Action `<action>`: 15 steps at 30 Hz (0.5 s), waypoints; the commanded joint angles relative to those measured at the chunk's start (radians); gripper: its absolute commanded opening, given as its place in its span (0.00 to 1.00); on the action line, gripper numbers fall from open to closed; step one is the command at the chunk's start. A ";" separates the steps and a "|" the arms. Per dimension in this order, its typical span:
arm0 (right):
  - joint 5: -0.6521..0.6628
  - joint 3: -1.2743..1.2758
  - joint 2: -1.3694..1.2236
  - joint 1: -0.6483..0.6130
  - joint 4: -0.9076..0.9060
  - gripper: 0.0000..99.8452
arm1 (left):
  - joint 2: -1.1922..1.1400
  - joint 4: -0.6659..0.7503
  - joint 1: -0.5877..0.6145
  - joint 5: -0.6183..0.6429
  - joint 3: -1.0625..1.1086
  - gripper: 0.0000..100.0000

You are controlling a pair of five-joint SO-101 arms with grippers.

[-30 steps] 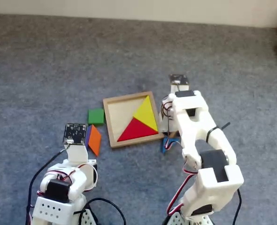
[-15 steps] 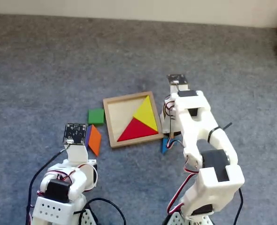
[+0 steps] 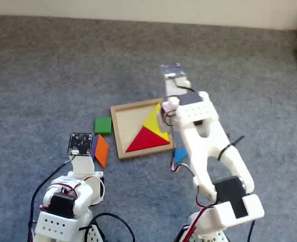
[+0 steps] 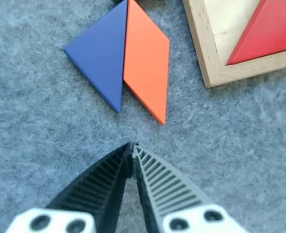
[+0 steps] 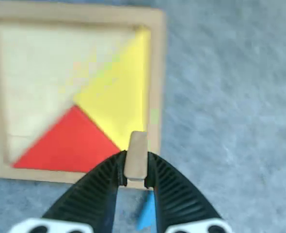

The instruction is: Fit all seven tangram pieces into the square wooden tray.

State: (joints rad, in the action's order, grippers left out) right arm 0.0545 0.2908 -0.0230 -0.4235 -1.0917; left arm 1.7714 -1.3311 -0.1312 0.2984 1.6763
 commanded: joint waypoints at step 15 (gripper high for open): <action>-0.077 -0.440 -0.344 -0.202 -0.209 0.09 | 0.042 -0.005 0.008 -0.002 0.021 0.01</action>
State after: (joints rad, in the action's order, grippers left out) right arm -0.0100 -0.0529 -0.3759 -0.6076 -1.2528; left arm 1.7714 -1.3311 -0.1312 0.2984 1.6763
